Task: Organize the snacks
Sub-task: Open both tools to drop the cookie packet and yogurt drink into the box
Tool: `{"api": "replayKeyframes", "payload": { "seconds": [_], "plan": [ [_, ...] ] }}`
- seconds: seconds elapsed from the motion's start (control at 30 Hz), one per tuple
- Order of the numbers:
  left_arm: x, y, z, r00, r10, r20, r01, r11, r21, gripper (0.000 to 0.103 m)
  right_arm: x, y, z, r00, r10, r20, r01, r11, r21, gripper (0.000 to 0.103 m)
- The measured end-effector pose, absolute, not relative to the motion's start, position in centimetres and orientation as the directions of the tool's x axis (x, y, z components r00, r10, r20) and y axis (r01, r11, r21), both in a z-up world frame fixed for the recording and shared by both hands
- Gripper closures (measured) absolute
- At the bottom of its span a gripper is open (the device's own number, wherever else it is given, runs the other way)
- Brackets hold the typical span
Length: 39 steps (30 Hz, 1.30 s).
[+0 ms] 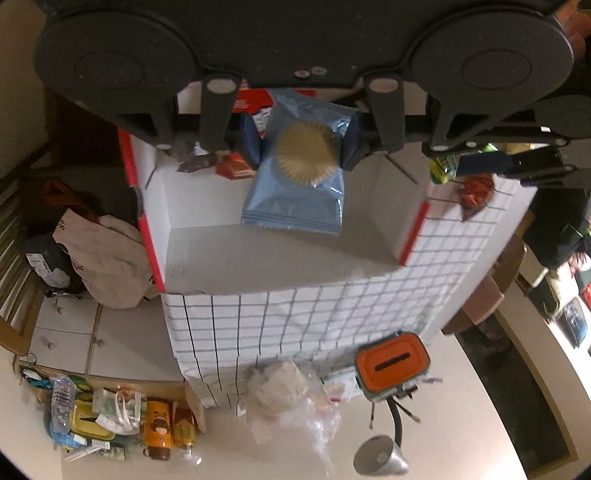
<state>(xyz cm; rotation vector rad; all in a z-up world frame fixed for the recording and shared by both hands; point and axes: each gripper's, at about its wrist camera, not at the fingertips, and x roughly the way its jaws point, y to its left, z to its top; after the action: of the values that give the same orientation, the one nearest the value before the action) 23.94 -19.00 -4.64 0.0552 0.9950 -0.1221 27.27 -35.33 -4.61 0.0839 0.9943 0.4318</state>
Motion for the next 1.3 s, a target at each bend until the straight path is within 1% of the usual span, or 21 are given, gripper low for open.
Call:
{"api": "replayKeyframes", "payload": {
  "seconds": [0.27, 0.47, 0.63, 0.8, 0.93, 1.03, 1.1, 1.3],
  "plan": [
    [27.3, -21.3, -7.6, 0.453, -0.028, -0.891, 0.111, 0.993, 0.026, 0.070, 29.4, -34.5, -7.9, 0.390, 0.334, -0.858, -0.406, 0.899, 0.166, 0.058],
    [29.0, -22.1, -9.1, 0.394, 0.045, -0.918, 0.104, 0.990, 0.093, 0.069, 30.3, -33.2, -9.8, 0.355, 0.303, -0.884, -0.455, 0.882, 0.120, 0.058],
    [30.0, -22.3, -9.5, 0.346, 0.077, -0.935, 0.097, 0.988, 0.117, 0.069, 30.3, -32.6, -10.7, 0.334, 0.281, -0.900, -0.501, 0.862, 0.084, 0.058],
    [30.5, -22.7, -10.0, 0.305, 0.097, -0.947, 0.115, 0.984, 0.138, 0.069, 30.4, -32.3, -11.2, 0.307, 0.278, -0.910, -0.522, 0.849, 0.083, 0.058],
    [30.5, -22.7, -10.1, 0.310, 0.105, -0.945, 0.115, 0.983, 0.147, 0.069, 30.4, -32.5, -11.2, 0.301, 0.283, -0.911, -0.529, 0.844, 0.088, 0.058],
    [30.2, -22.6, -9.9, 0.329, 0.104, -0.939, 0.113, 0.982, 0.148, 0.065, 30.4, -32.9, -11.0, 0.296, 0.296, -0.908, -0.522, 0.846, 0.106, 0.058],
    [30.0, -22.5, -9.7, 0.338, 0.095, -0.936, 0.105, 0.985, 0.137, 0.060, 30.3, -33.2, -10.8, 0.297, 0.311, -0.903, -0.516, 0.848, 0.122, 0.058],
    [28.6, -21.7, -8.1, 0.394, 0.054, -0.918, 0.085, 0.992, 0.095, 0.054, 29.4, -34.6, -9.1, 0.315, 0.362, -0.877, -0.511, 0.844, 0.164, 0.056]
  ]
}}
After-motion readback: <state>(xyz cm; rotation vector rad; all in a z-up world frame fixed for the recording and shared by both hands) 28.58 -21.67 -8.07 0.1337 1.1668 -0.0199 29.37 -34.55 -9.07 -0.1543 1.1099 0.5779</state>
